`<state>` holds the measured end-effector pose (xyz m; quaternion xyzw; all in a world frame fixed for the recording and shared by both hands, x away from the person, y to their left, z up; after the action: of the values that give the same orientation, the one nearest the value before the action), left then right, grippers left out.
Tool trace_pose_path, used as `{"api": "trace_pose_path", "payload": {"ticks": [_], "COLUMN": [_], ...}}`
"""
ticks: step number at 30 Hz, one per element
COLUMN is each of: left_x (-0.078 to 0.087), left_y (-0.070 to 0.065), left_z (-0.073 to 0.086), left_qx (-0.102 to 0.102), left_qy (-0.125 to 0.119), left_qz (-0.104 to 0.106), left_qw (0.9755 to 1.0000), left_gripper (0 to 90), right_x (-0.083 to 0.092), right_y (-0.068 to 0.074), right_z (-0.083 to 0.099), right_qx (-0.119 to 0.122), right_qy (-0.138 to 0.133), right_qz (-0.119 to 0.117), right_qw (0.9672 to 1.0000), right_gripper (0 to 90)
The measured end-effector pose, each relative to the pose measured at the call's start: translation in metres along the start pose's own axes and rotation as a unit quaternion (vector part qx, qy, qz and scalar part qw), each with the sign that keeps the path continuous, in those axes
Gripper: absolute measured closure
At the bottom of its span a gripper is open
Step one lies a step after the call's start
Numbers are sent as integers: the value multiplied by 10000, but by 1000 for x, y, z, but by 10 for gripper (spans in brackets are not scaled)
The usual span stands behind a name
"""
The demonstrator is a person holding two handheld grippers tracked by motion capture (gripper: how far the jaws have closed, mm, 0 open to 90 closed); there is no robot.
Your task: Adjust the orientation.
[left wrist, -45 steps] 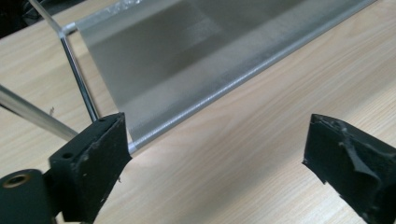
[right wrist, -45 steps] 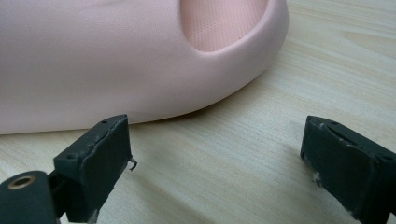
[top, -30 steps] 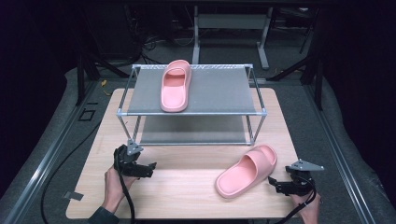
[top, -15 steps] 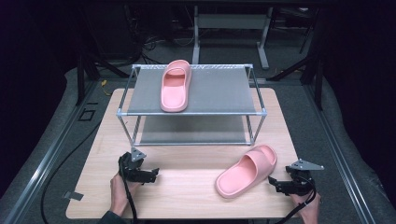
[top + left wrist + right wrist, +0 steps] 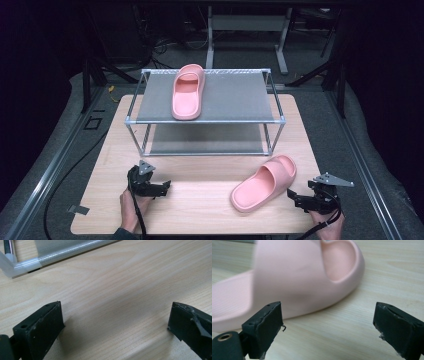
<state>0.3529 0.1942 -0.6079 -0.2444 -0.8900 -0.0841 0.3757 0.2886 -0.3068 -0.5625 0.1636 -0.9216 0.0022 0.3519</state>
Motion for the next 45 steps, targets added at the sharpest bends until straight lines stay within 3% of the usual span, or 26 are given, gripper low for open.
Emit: {"api": "trace_pose_path", "payload": {"ticks": [2,7,14,21,29,34,35,45], "left_x": [0,0,0,0,0,0,0,0], "left_y": [0,0,0,0,0,0,0,0], "left_z": [0,0,0,0,0,0,0,0], "left_qx": [-5,-5,-3,-6,-6,-4,-4,-3], "left_qy": [2,-8,-8,-6,-6,-8,-7,-8], "left_qz": [1,-2,-1,-3,-5,-5,-5,-8], "left_qw": [10000,10000,10000,10000,10000,10000,10000,10000], "left_gripper": [0,0,0,0,0,0,0,0], "right_x": [4,1,-16,-30,-24,-19,-18,-21], "right_y": [12,36,50,44,33,24,23,29], "right_z": [-5,-14,-20,-15,-10,-7,-7,-7], "right_qx": [5,130,40,-11,-129,-191,-231,-201], "right_qy": [-26,-21,39,245,263,299,302,377], "right_qz": [-193,-54,69,275,294,487,329,131], "right_qw": [9998,9999,10000,9993,9991,9982,9987,9990], "right_gripper": [111,142,152,194,213,248,258,451]}}
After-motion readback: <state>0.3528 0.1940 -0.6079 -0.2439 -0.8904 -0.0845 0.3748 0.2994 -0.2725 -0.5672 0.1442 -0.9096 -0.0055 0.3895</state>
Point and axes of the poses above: each handheld gripper's, and its own axes: x roughly backward along the jaws, z roughly out of its underside, y roughly to its left, the point moved 5 cm from there along -x, roughly forward along the jaws, and after that the axes turned 3 degrees about z, right-handed, at the moved point
